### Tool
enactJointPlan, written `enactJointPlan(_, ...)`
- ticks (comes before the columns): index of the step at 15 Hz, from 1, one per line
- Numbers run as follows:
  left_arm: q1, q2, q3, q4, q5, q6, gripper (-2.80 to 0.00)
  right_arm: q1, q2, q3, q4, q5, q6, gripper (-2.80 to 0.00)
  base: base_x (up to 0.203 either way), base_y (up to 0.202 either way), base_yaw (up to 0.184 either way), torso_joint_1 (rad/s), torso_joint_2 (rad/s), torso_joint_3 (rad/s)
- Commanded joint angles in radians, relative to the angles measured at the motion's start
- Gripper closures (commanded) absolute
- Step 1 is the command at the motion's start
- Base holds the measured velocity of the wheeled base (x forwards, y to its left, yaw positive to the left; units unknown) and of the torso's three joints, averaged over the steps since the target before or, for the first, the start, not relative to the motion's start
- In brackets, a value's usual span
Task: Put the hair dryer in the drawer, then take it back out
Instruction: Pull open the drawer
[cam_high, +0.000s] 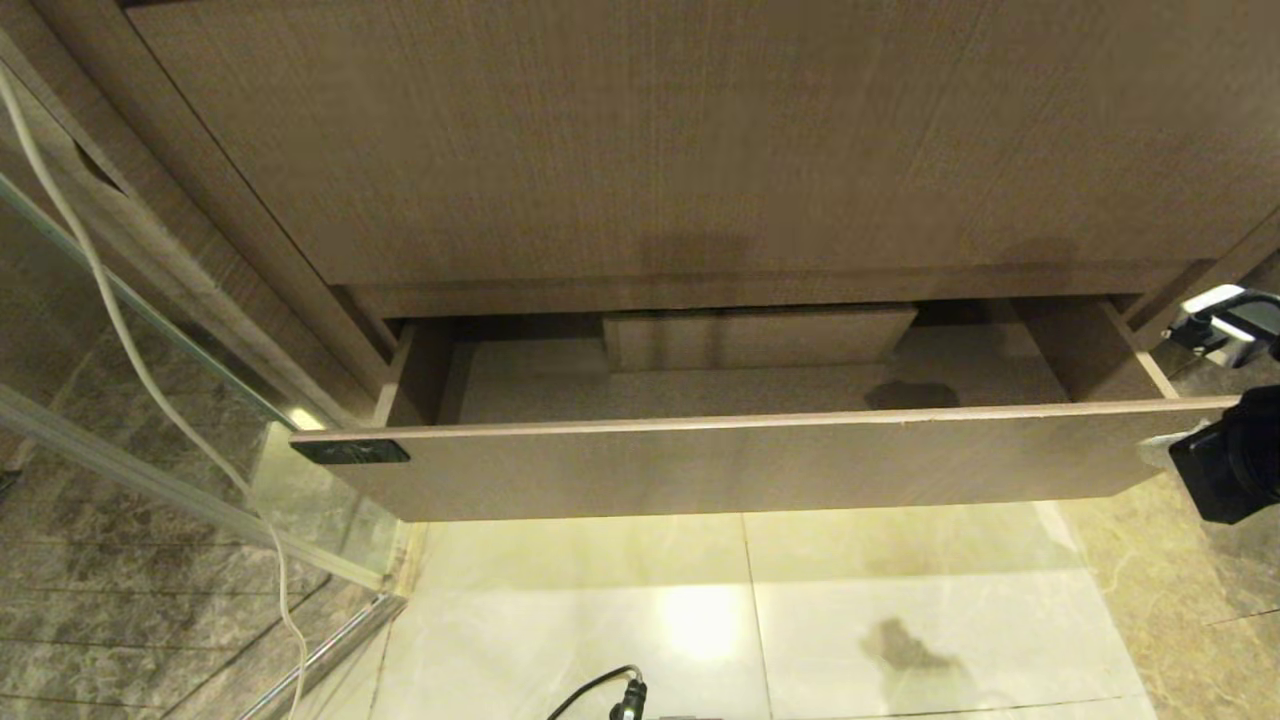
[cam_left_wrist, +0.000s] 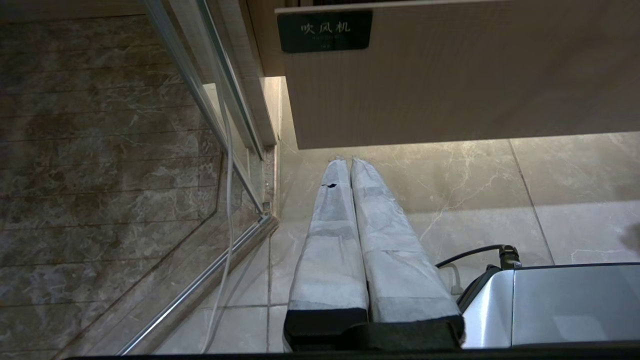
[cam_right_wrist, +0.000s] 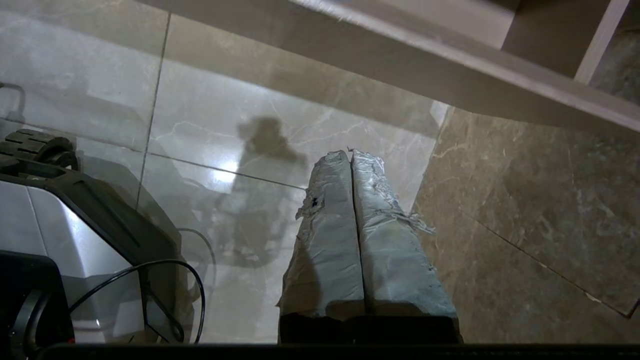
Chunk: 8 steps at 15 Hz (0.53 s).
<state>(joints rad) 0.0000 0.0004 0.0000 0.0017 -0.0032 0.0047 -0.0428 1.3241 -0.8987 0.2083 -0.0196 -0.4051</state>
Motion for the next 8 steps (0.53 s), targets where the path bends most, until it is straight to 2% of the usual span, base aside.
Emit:
enactJointPlan(1,0.0,0.001,0.001,0.0,0.0,0.0,0.0,-0.004,-0.01,0.008,0.002,0.0,0.002,0.0,0.0,0.0,0.0,0.0,0.0,0.0)
enactJointPlan(3,0.0,0.001,0.002,0.0,0.0,0.0,0.0,-0.003,-0.044,0.009,0.007,-0.001,0.051,0.0,0.0,0.0,0.0,0.0,0.0,0.0)
enactJointPlan(5,0.0,0.001,0.001,0.0,0.0,0.001,0.0,-0.005,-0.131,0.041,0.016,-0.001,0.137,0.0,0.0,0.0,0.0,0.0,0.0,0.0)
enactJointPlan(7,0.0,0.001,0.0,0.0,0.0,0.0,0.0,-0.005,-0.266,0.15,0.01,-0.025,0.212,0.0,0.0,0.0,0.0,0.0,0.0,0.0)
enactJointPlan(8,0.0,0.001,0.002,0.0,0.0,0.0,0.0,-0.002,-0.353,0.248,0.006,-0.052,0.23,0.0,0.0,0.0,0.0,0.0,0.0,0.0)
